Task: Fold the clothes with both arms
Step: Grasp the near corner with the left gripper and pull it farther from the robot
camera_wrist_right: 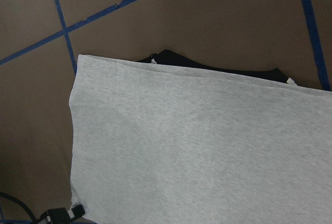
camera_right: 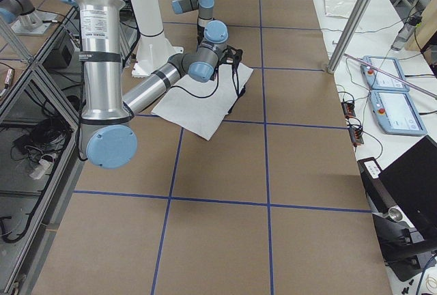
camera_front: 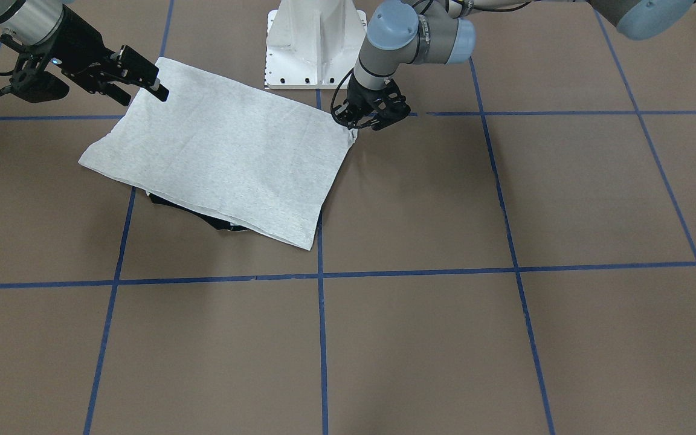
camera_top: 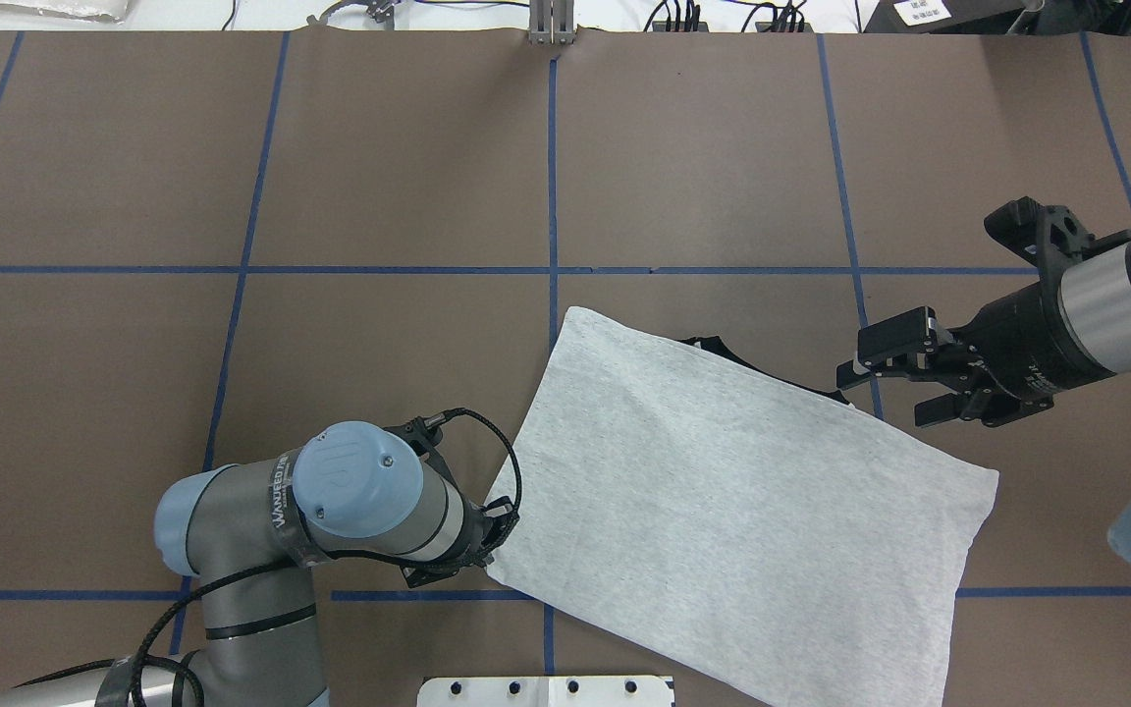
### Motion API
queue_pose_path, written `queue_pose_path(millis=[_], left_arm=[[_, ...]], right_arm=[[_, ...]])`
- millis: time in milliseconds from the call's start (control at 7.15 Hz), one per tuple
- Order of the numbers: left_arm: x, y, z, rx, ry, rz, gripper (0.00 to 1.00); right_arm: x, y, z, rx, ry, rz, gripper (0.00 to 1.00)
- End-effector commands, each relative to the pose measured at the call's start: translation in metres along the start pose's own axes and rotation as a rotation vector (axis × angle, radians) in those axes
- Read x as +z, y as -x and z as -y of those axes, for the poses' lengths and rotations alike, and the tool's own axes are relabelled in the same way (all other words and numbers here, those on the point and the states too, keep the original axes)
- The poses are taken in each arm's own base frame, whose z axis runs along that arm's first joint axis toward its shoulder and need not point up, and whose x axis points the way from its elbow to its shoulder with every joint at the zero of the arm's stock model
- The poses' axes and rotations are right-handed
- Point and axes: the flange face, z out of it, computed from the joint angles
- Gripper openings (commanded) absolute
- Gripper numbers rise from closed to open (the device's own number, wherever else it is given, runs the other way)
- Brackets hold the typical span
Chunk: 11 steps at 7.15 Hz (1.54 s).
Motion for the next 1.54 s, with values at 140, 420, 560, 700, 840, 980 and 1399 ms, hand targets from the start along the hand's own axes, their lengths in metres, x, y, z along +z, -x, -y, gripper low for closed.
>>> queue_pose_path(millis=[140, 420, 560, 700, 840, 980, 1399], left_arm=[[-0.026, -0.01, 0.041, -0.03, -0.055, -0.034, 0.0], [-0.045, -0.014, 0.094, -0.068, -0.124, -0.053, 0.0], [-0.058, -0.017, 0.117, -0.024, -0.155, -0.06, 0.0], [-0.061, -0.018, 0.147, -0.014, -0.195, -0.052, 0.0], [-0.07, -0.019, 0.178, 0.028, -0.231, -0.044, 0.0], [-0.079, -0.022, 0.205, 0.044, -0.265, -0.044, 0.0], [-0.08, -0.063, 0.292, 0.079, -0.398, -0.036, 0.0]], right_arm=[[0.002, -0.001, 0.003, 0.003, -0.004, -0.003, 1.0], [0.003, 0.002, 0.004, 0.0, -0.01, -0.001, 1.0], [0.001, 0.01, 0.007, -0.01, -0.025, 0.011, 1.0], [0.003, 0.014, 0.009, -0.015, -0.028, 0.015, 1.0], [0.004, 0.016, 0.01, -0.016, -0.03, 0.016, 1.0], [0.006, 0.017, 0.012, -0.016, -0.03, 0.016, 1.0], [0.012, 0.028, 0.018, -0.024, -0.029, 0.024, 1.0]])
